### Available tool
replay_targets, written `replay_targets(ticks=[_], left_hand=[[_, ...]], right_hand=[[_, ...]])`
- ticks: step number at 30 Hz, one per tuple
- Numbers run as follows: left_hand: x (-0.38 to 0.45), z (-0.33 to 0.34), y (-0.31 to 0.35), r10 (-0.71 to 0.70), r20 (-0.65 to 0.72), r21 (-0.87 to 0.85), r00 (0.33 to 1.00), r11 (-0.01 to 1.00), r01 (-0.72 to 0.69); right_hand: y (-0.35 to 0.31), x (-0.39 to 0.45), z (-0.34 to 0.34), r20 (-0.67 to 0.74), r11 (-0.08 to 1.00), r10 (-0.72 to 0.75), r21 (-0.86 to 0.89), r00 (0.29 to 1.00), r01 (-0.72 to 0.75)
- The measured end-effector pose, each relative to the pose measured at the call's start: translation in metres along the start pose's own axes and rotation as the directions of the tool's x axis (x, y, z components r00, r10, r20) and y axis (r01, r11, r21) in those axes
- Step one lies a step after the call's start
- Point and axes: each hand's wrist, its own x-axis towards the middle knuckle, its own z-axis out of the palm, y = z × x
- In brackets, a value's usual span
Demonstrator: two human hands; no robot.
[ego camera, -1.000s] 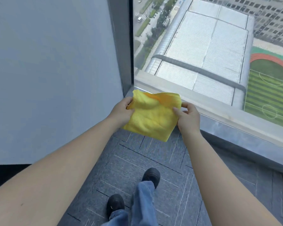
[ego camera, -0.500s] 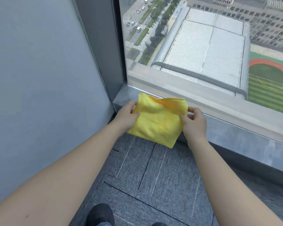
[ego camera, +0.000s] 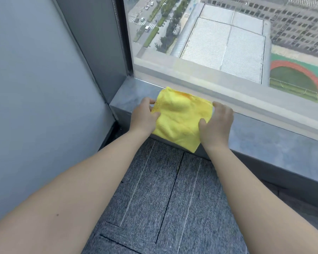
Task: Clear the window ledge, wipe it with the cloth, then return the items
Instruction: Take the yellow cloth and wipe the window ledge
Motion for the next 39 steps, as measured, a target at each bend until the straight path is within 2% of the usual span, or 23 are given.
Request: replay_targets(ticks=[2, 4, 6, 9, 14, 17, 20, 23, 27, 31, 35, 39], left_hand=[[0.003, 0.001, -0.001, -0.002, -0.017, 0.019, 1.0, 1.0, 0.003], [0.006, 0.001, -0.003, 0.016, -0.018, 0.041, 1.0, 0.999, -0.016], [0.009, -0.003, -0.006, 0.085, -0.021, 0.105, 0.996, 0.991, -0.083], [0.012, -0.018, -0.02, 0.208, -0.022, 0.292, 0.978, 0.937, -0.193], [0.017, -0.036, -0.046, 0.188, -0.012, 0.471, 0.982, 0.867, -0.16], [0.019, -0.042, -0.055, 0.15, -0.014, 0.488, 0.989, 0.864, -0.124], [0.019, -0.048, -0.063, 0.142, 0.045, 0.508, 0.989, 0.849, -0.146], [0.018, -0.051, -0.07, 0.149, 0.096, 0.533, 0.984, 0.827, -0.177], [0.014, -0.054, -0.072, 0.153, 0.086, 0.566, 0.984, 0.806, -0.175], [0.011, -0.055, -0.07, 0.16, 0.095, 0.574, 0.983, 0.798, -0.185], [0.008, -0.061, -0.064, 0.134, 0.034, 0.507, 0.99, 0.852, -0.133], [0.006, -0.066, -0.065, 0.104, -0.028, 0.401, 0.994, 0.912, -0.084]], right_hand=[[-0.01, -0.002, 0.008, 0.062, 0.982, -0.151, -0.106, 0.987, 0.156], [-0.017, -0.001, 0.022, 0.198, 0.941, -0.222, -0.214, 0.955, 0.264], [-0.02, 0.0, 0.036, 0.318, 0.902, -0.147, -0.346, 0.937, 0.259], [-0.016, 0.001, 0.051, 0.371, 0.869, -0.018, -0.453, 0.929, 0.197], [-0.018, 0.008, 0.06, 0.34, 0.846, -0.021, -0.496, 0.94, 0.198], [-0.026, 0.017, 0.068, 0.343, 0.827, -0.066, -0.506, 0.937, 0.243], [-0.039, 0.024, 0.078, 0.353, 0.816, -0.099, -0.506, 0.93, 0.279], [-0.05, 0.025, 0.087, 0.399, 0.79, -0.187, -0.482, 0.898, 0.379], [-0.045, 0.016, 0.082, 0.469, 0.735, -0.282, -0.455, 0.837, 0.503], [-0.031, 0.01, 0.071, 0.407, 0.772, -0.16, -0.516, 0.899, 0.371], [-0.047, 0.019, 0.082, 0.338, 0.83, -0.037, -0.513, 0.94, 0.218], [-0.065, 0.023, 0.099, 0.33, 0.823, -0.073, -0.513, 0.941, 0.244]])
